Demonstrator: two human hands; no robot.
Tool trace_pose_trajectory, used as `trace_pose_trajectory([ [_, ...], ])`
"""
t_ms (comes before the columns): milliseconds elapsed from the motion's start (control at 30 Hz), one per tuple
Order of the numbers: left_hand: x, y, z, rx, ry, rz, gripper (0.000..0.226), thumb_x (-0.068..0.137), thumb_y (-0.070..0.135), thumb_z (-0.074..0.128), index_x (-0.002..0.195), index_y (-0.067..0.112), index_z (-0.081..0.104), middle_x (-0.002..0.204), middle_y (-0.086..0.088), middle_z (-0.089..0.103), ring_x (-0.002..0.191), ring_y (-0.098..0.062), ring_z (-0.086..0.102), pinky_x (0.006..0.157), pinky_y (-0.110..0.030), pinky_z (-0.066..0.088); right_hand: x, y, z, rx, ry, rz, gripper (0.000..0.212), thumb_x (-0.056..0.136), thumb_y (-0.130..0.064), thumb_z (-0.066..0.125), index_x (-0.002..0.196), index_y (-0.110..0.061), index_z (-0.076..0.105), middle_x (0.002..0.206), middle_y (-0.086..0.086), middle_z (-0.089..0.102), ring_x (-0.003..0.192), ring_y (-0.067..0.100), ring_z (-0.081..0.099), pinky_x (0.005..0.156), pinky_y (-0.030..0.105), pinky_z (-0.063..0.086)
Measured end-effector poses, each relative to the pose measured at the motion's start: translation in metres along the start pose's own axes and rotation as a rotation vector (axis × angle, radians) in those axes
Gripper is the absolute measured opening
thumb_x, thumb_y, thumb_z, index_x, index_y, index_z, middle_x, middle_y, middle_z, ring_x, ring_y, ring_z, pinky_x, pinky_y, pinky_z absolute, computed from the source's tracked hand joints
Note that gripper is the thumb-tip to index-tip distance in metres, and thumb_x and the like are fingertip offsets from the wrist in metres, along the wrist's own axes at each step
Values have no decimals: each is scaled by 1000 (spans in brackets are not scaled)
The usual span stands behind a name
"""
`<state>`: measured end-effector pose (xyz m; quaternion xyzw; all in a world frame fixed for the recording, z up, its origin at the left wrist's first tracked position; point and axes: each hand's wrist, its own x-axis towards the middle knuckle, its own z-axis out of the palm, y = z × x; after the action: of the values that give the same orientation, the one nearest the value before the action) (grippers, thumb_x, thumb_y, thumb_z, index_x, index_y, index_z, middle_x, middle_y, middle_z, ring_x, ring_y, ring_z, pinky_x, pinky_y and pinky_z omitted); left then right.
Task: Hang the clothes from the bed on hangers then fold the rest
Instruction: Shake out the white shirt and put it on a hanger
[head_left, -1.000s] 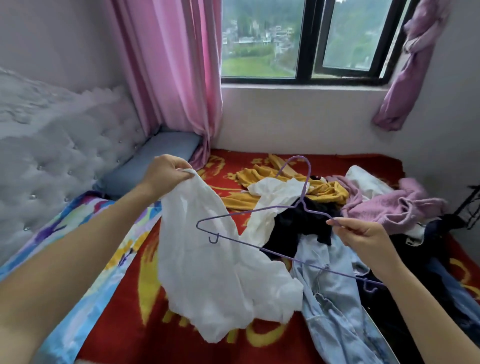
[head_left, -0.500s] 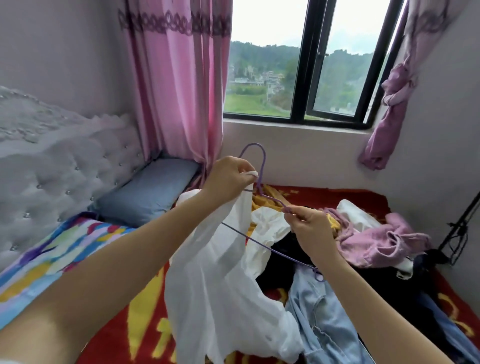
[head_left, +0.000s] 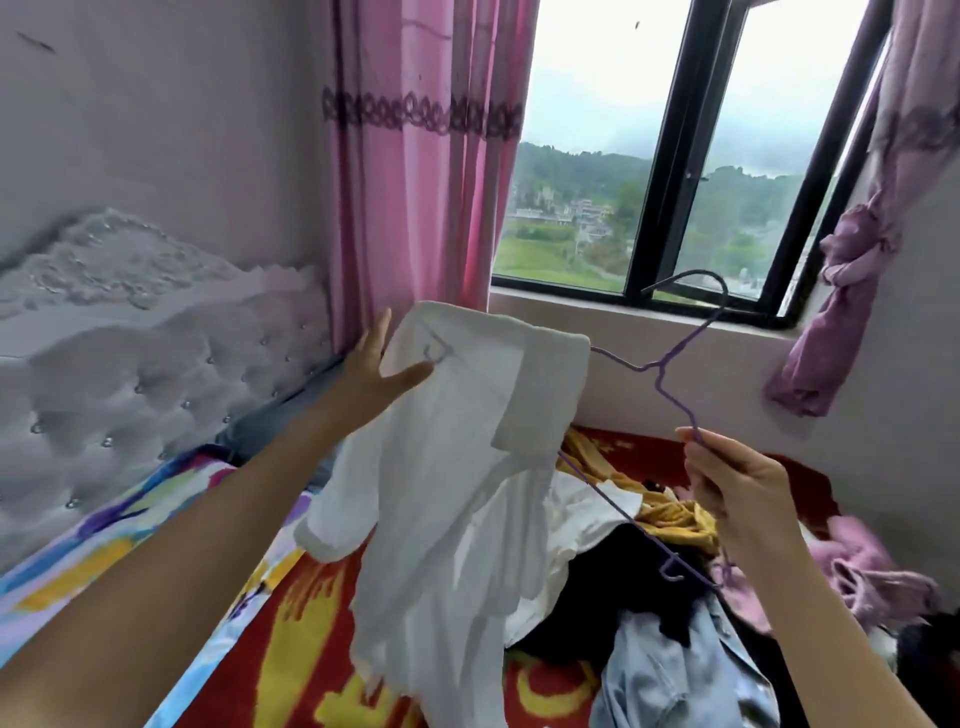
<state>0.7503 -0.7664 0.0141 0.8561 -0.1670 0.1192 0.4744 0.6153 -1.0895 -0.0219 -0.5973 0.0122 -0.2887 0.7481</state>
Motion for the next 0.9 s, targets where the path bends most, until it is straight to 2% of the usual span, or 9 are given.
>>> trace_pose_trajectory([
  [33, 2, -5, 3, -74, -55, -7, 63, 89, 35, 61, 143, 17, 34, 140, 4, 41, 130, -11, 37, 105, -24, 30, 5, 0, -2, 1, -16, 10, 44, 84, 12, 50, 69, -19, 77, 42, -5, 45, 35, 0, 31, 35, 11, 17],
  [100, 6, -11, 8, -102, -39, 5, 15, 89, 27, 61, 97, 14, 62, 90, 2, 63, 81, -1, 60, 68, -9, 43, 15, 1, -5, -1, -34, 30, 43, 85, 13, 49, 70, -17, 77, 43, -7, 44, 35, 1, 31, 34, 10, 19],
  [167, 9, -9, 9, -140, 17, 22, 26, 91, 24, 60, 67, 13, 56, 57, 10, 54, 46, 6, 48, 45, -8, 36, 24, 2, -11, -2, -28, 49, 42, 84, 13, 49, 70, -16, 77, 44, -5, 46, 35, 1, 33, 33, 9, 21],
  [267, 17, 4, -4, -156, 37, 57, 40, 94, 22, 55, 55, 17, 45, 39, 13, 44, 36, 4, 40, 40, -8, 30, 38, 4, -28, 40, 15, 80, 44, 86, 12, 46, 70, -14, 77, 45, -3, 44, 36, 1, 30, 37, 12, 15],
  [467, 33, 57, -35, -118, 46, 249, 28, 89, 36, 58, 65, 22, 59, 51, 11, 57, 44, 4, 49, 45, -7, 39, 50, 16, -50, 130, -7, 135, 51, 88, 14, 35, 72, -10, 77, 48, 1, 24, 50, 15, 12, 46, 16, 9],
  [567, 36, 74, -35, -248, -116, 309, 5, 83, 29, 69, 88, 28, 68, 71, 14, 69, 63, 0, 63, 59, -15, 52, 55, 19, -45, 115, -23, 150, 51, 86, 16, 36, 70, -10, 77, 43, -3, 37, 53, 16, 14, 46, 14, 10],
  [667, 39, 79, -33, -292, -123, 303, 7, 72, 32, 74, 77, 29, 71, 69, 9, 69, 63, -5, 63, 57, -20, 51, 59, 24, -33, 135, -33, 146, 49, 86, 15, 37, 70, -9, 77, 43, -4, 38, 49, 14, 14, 45, 15, 9],
  [767, 45, 78, -34, -197, -115, 354, 22, 68, 44, 67, 89, 37, 69, 83, 10, 67, 71, -3, 60, 68, -22, 49, 62, 26, -26, 84, -55, 130, 44, 85, 13, 42, 72, -11, 77, 43, -4, 40, 42, 7, 19, 44, 15, 10],
  [900, 48, 87, -34, 73, -155, 435, 64, 57, 89, 46, 113, 57, 46, 120, 19, 50, 98, 15, 49, 85, -21, 43, 66, 17, -17, 65, -66, 74, 33, 80, 7, 52, 73, -12, 78, 45, -4, 42, 41, 4, 23, 37, 9, 16],
])
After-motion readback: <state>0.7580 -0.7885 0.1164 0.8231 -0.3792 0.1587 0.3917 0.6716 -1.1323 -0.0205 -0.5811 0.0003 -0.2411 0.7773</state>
